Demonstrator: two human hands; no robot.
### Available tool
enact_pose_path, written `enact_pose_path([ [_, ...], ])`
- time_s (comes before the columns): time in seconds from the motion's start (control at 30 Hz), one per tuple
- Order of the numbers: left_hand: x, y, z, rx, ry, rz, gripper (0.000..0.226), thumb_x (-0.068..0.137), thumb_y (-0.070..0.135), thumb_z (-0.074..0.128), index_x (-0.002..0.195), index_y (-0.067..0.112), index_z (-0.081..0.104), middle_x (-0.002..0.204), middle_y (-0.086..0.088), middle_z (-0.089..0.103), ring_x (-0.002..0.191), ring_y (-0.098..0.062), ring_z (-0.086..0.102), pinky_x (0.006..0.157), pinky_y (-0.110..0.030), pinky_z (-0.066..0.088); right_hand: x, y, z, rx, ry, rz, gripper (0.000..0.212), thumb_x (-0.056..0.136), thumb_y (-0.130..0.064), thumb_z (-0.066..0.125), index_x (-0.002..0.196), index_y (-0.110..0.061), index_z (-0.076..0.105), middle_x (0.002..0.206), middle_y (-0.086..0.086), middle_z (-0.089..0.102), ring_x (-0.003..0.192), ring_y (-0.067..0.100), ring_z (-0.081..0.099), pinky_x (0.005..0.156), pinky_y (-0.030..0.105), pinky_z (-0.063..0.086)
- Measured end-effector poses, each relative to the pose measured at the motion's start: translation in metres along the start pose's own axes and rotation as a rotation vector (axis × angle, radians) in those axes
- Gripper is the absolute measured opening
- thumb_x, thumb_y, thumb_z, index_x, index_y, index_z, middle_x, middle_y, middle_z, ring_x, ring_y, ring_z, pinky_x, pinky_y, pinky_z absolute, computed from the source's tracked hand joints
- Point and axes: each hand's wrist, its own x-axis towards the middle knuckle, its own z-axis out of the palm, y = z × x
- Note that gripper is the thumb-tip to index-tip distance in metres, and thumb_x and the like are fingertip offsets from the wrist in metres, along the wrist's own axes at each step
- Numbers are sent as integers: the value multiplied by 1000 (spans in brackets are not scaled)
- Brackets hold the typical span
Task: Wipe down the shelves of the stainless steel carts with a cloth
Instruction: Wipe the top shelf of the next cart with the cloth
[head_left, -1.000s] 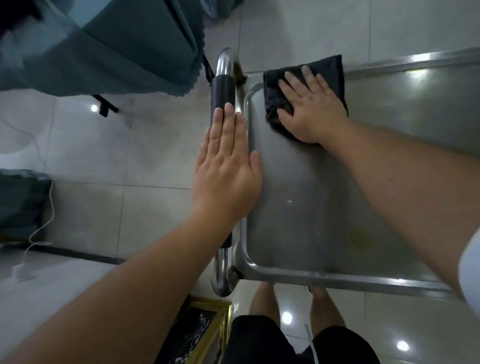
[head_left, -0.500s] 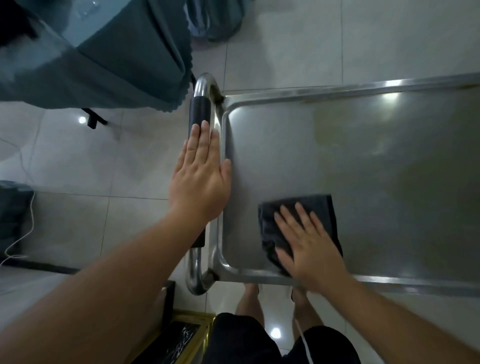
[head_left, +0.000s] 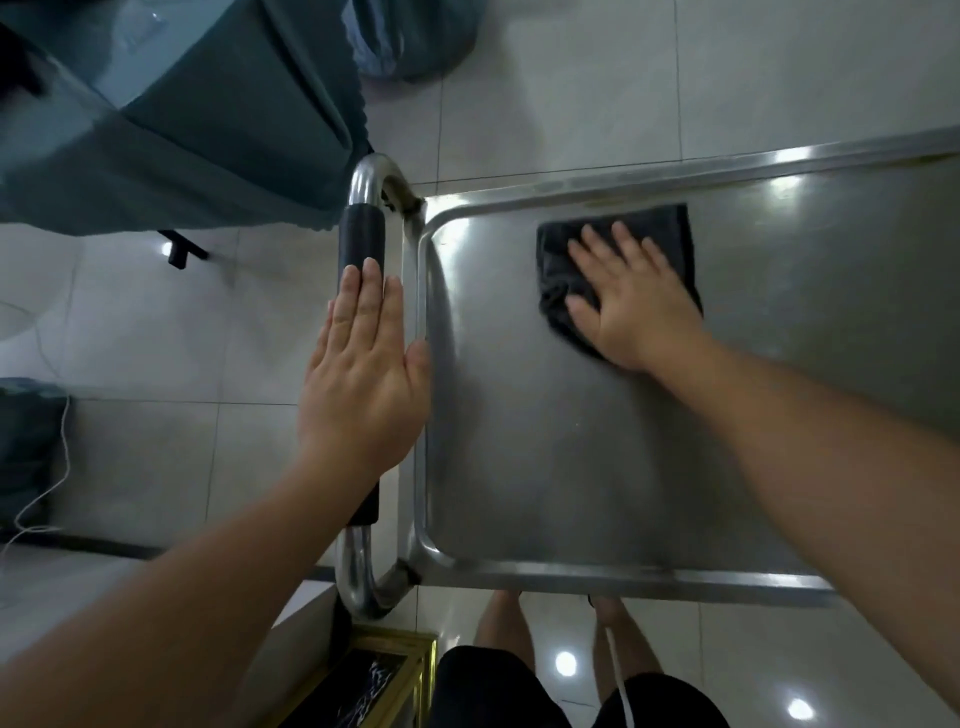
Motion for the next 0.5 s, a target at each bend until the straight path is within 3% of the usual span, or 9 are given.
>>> enact_pose_path([
  [0.1,1,1,-1,29,-2,-11,66,112,49,15,169,17,8,177,2,-9,159,-5,-21,127,-33,-10,52,15,-19,0,-3,31,84,91,-67,8,167,-31,8,174,-10,-2,160,20,-7,128,42,-5],
  [0.23,1,0,-2,39,-16,-20,67,111,49,16,170,18,6,177,2,-10,158,-4,-22,126,-30,-13,48,13,-20,21,0,22,83,93,-67,9,167,-29,8,174,-9,-1,160,21,-8,128,42,-5],
  [0.5,0,1,-6,38,-38,-21,65,111,47,17,170,19,7,177,3,-10,158,-5,-21,127,-34,-8,-138,2,37,-13,-54,-61,78,99,-63,21,167,-25,15,174,-8,4,161,20,-3,129,44,-1],
])
